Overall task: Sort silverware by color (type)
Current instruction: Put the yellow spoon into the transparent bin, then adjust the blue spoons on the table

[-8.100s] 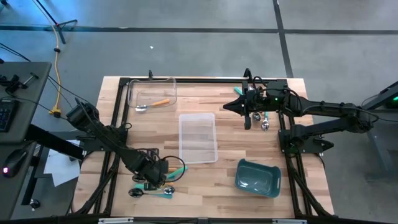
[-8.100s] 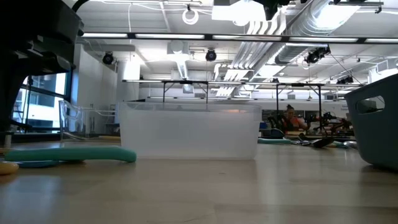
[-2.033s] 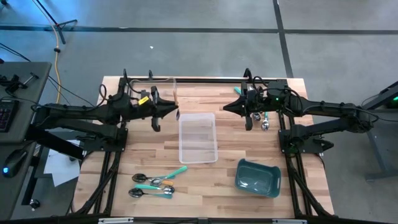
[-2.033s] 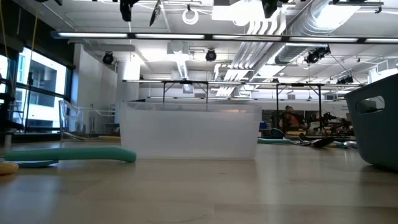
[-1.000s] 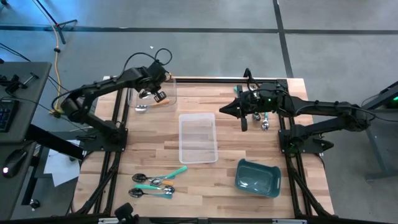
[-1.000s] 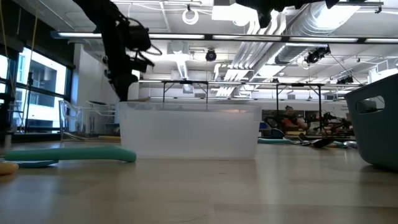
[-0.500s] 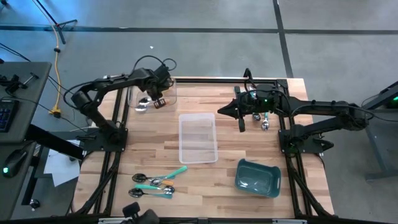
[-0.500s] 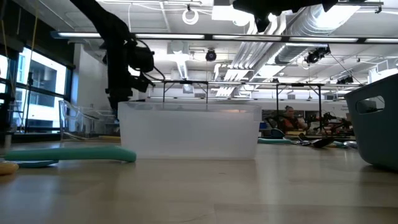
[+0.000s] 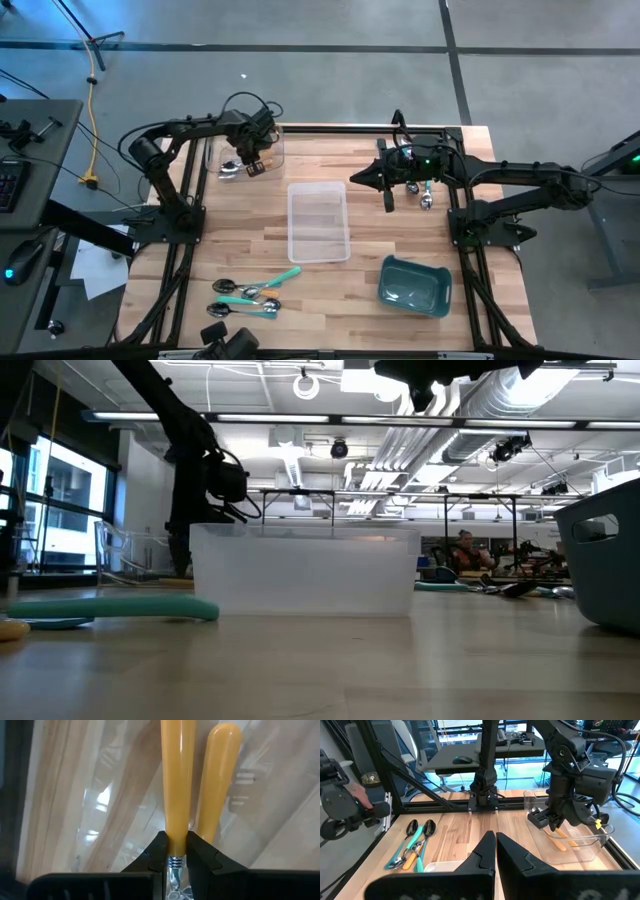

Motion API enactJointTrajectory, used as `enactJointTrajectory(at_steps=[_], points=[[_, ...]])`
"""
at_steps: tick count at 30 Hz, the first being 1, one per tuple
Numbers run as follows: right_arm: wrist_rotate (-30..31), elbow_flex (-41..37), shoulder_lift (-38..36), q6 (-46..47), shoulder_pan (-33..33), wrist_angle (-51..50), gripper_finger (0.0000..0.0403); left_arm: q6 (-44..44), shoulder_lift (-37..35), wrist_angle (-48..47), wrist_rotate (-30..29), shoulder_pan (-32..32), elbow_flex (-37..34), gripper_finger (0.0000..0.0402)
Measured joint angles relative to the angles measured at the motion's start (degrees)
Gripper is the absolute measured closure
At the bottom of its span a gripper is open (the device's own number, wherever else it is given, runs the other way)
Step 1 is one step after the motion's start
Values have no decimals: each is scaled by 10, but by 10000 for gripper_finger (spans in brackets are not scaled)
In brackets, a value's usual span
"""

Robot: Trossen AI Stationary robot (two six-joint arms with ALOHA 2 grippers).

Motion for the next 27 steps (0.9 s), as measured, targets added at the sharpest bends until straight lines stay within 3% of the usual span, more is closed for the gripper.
enactJointTrajectory(at_steps=[16, 27], points=[[0, 0, 0, 28, 0, 0, 403, 28, 2, -1, 0, 0, 0, 322], [0, 0, 0, 28, 0, -2, 403, 31, 1, -2, -1, 0, 0, 269]])
